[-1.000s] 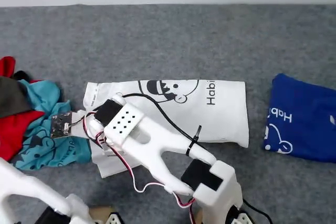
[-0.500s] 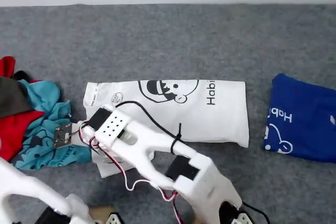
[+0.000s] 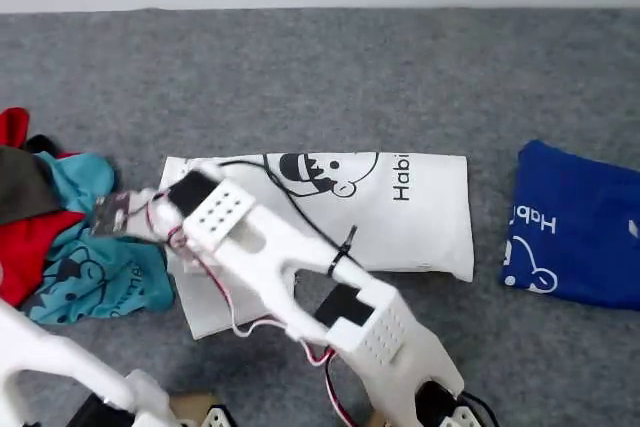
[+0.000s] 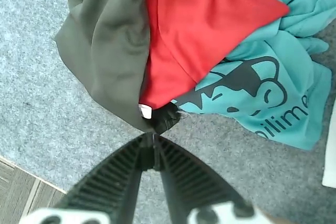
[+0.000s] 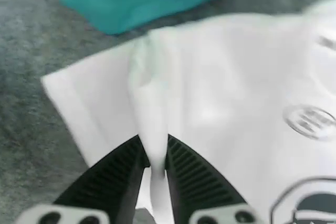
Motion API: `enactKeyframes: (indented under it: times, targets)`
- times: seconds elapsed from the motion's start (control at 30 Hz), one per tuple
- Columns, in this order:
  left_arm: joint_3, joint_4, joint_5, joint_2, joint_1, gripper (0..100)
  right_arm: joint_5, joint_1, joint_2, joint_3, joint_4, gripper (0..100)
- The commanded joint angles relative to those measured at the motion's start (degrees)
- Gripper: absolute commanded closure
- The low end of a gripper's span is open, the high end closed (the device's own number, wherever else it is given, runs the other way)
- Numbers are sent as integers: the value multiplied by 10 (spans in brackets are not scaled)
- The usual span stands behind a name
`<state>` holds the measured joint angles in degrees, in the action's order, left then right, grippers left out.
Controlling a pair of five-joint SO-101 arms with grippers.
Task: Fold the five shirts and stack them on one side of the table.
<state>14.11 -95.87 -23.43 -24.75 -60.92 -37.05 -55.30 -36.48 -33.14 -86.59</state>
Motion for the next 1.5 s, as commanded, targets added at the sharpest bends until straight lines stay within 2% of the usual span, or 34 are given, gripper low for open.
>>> enactKeyframes:
  times: [0.0, 0.1, 0.23, 0.3, 0.47, 0.6, 0.9, 1.1, 1.3, 1.47]
  targets:
    - [-2, 12, 4, -18, 3, 995, 4, 38, 4, -33, 24, 987]
    - [-2, 12, 4, -18, 3, 995, 4, 57, 2, -33, 58, 957]
    - [-1, 12, 4, -18, 3, 995, 10, 87, -27, -33, 95, 793]
    - [-1, 12, 4, -18, 3, 995, 37, 104, -47, -33, 116, 768]
    - [-1, 10, 4, -18, 3, 995, 47, 149, -74, -36, 134, 800]
    - [-1, 11, 4, -18, 3, 995, 48, 152, -60, -99, 58, 872]
    - [21, 11, 6, -23, 62, 995, 51, 77, -69, -257, -109, 890]
    - [20, 12, 7, -23, 64, 995, 78, 44, -119, -257, -131, 891]
    - [20, 12, 6, -23, 62, 995, 62, 129, -192, -261, -83, 891]
    - [20, 12, 6, -23, 62, 995, 37, 208, -180, -287, -55, 891]
